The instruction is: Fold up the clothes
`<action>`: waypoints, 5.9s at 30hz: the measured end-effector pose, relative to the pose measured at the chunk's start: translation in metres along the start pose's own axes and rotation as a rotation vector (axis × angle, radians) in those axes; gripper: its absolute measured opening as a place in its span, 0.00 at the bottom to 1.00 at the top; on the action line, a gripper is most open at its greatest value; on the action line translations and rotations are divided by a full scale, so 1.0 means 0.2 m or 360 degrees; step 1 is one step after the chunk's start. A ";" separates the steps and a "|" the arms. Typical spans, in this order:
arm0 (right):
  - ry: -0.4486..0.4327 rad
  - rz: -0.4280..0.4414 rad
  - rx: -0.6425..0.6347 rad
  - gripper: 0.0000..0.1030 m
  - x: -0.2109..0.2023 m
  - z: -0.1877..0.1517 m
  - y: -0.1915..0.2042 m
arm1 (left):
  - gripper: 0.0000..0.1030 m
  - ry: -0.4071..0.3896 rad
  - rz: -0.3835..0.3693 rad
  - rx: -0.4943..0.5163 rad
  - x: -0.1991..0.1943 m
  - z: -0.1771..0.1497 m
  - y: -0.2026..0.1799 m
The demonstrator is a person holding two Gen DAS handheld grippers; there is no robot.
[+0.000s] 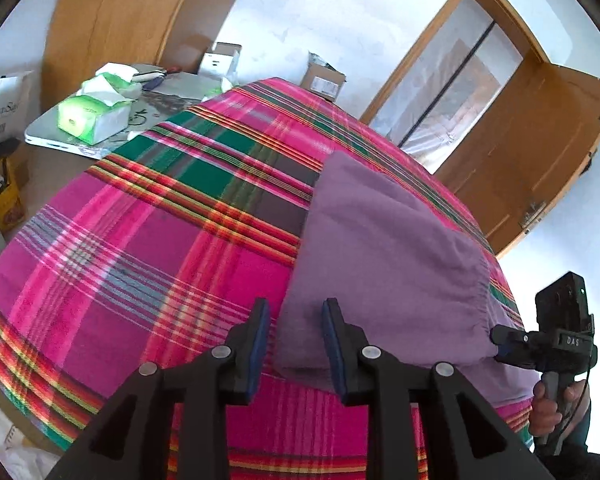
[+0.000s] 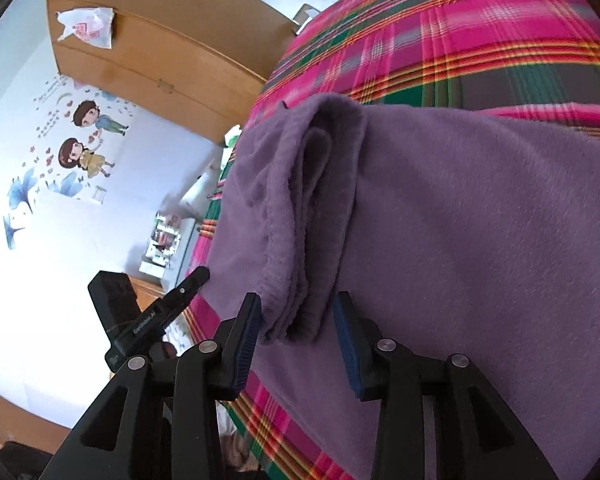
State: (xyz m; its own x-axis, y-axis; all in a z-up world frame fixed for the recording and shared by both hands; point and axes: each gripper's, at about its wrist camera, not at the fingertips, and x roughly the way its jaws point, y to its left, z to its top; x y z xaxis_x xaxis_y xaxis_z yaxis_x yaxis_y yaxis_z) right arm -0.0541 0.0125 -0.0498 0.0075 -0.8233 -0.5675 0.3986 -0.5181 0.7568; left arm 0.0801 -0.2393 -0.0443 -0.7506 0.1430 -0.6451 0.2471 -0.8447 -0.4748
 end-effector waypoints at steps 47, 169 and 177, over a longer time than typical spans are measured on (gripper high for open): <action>-0.0154 0.0035 0.0104 0.04 0.16 0.44 -0.06 | 0.12 0.0069 -0.0138 0.0274 0.06 -0.04 -0.20; -0.0214 -0.0466 -0.0738 0.12 0.14 0.22 0.29 | 0.10 -0.0042 0.0060 0.0368 0.05 -0.10 -0.39; -0.0213 -0.0588 -0.0548 0.08 0.27 0.37 0.15 | 0.10 -0.0038 0.0050 0.0274 0.06 -0.10 -0.28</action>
State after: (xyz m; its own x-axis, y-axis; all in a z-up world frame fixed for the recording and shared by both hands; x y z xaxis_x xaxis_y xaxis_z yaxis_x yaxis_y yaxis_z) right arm -0.1095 -0.0643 -0.0335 -0.2986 -0.6342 -0.7132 0.6311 -0.6918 0.3509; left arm 0.0706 -0.1807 -0.0373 -0.7593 0.1046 -0.6423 0.1634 -0.9248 -0.3437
